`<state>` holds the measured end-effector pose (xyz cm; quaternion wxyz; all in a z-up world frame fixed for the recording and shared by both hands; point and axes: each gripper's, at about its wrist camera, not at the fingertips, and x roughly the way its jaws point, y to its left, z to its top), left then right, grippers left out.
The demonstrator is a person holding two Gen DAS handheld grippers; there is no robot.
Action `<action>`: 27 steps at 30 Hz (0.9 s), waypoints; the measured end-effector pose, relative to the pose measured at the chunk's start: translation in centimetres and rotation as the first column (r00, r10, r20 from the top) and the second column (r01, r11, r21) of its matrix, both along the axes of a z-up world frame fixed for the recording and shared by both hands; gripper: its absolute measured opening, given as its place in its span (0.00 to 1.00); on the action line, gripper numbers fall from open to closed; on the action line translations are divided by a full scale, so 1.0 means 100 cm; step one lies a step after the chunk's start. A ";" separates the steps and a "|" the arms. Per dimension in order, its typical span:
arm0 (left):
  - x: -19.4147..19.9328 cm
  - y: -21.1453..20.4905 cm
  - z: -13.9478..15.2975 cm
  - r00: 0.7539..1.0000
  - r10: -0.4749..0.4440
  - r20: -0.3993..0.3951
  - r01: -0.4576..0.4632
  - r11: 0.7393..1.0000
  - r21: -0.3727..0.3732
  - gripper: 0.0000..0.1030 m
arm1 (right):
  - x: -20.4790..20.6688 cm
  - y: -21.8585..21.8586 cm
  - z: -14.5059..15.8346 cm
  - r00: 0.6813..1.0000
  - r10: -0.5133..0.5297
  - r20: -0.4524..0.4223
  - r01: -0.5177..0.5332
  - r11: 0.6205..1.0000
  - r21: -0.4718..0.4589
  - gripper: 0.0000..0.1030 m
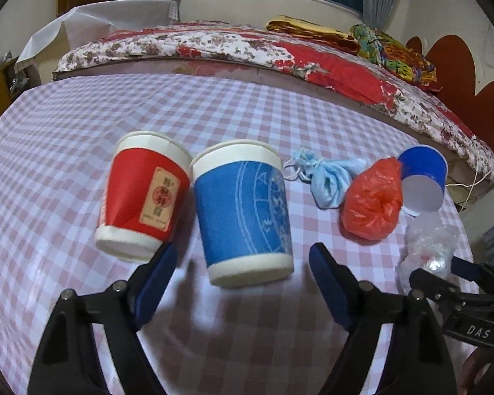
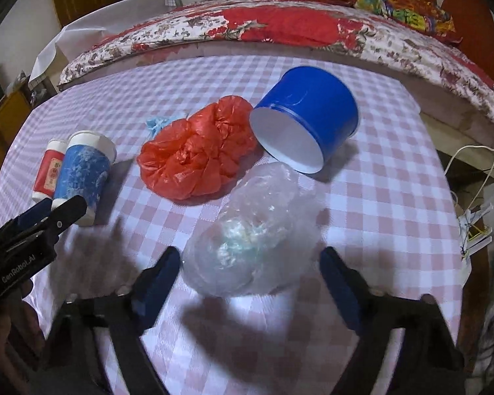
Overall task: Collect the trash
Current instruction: 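Grasp the blue paper cup with the left tool while the right tool grasps the clear plastic bag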
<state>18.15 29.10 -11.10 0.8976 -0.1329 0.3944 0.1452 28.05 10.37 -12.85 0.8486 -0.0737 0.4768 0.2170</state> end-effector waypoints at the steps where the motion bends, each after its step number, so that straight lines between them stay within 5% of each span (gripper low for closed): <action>1: 0.003 0.000 -0.001 1.000 -0.001 -0.001 0.001 1.000 -0.002 0.81 | 0.002 0.001 -0.001 1.000 -0.001 -0.002 0.001 1.000 0.003 0.80; 6: 0.010 0.000 -0.004 1.000 -0.002 -0.009 0.002 1.000 -0.001 0.75 | 0.006 0.001 -0.001 1.000 0.014 -0.012 -0.014 1.000 0.026 0.61; 9: 0.010 0.000 -0.007 1.000 -0.002 -0.017 0.002 1.000 0.009 0.60 | 0.007 -0.001 0.001 1.000 0.018 -0.012 -0.018 0.999 0.043 0.54; 27: -0.028 -0.050 0.021 0.993 -0.109 0.044 0.108 0.994 0.026 0.60 | -0.036 -0.056 0.038 0.996 0.001 0.086 -0.006 0.998 0.064 0.50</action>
